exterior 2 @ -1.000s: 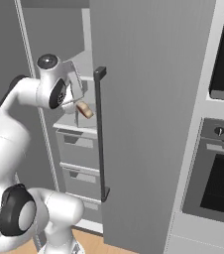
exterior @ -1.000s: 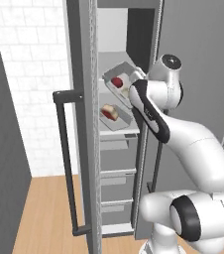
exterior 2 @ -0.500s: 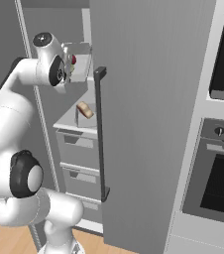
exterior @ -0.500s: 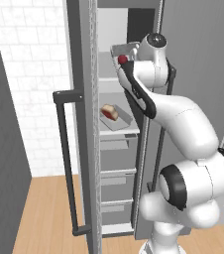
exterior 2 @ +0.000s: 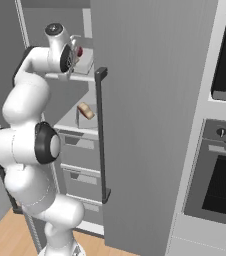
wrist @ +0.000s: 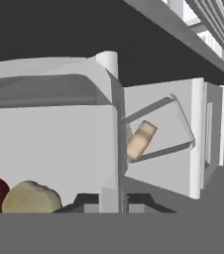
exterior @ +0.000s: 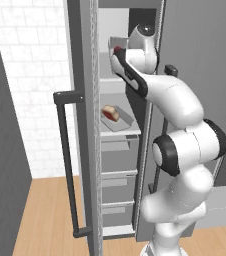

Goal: Take the meat container that has the steak and place it on the second highest rack of the freezer. Then take the vegetable container that has the garlic and tomato and place it on the highest rack of the freezer.

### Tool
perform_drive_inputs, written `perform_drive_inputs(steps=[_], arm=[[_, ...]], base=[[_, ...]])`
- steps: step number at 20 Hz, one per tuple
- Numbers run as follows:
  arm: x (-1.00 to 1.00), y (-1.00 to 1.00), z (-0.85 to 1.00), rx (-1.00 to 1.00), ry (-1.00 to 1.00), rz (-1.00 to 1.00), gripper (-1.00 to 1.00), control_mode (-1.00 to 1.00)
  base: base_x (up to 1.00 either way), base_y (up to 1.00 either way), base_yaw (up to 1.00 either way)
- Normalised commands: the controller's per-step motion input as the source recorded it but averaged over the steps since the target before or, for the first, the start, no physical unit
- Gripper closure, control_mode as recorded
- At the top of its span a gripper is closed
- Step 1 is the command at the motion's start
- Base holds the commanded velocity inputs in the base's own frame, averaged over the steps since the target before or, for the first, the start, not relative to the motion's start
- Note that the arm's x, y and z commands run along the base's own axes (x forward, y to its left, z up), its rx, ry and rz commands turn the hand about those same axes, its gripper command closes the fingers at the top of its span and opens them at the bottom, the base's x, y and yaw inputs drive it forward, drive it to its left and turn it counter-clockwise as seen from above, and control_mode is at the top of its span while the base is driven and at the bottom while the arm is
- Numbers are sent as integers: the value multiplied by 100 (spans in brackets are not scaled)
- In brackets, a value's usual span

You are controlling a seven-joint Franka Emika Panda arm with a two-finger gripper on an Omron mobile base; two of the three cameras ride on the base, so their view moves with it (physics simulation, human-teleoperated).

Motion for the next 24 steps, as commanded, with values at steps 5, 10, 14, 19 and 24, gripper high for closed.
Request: perform_drive_inputs(steps=[5, 10, 14, 19, 24], arm=[[78, 16, 0, 0, 0, -2, 100, -100], [79, 5, -1, 0, 0, 0, 100, -100], [46, 6, -4, 0, -1, 0, -100, -100], [-6, 0, 0, 0, -5, 0, -100, -100], [-73, -5, 0, 4, -6, 0, -100, -100]], base=[[0, 0, 0], [0, 0, 0], [0, 0, 0], [0, 0, 0], [0, 0, 0]])
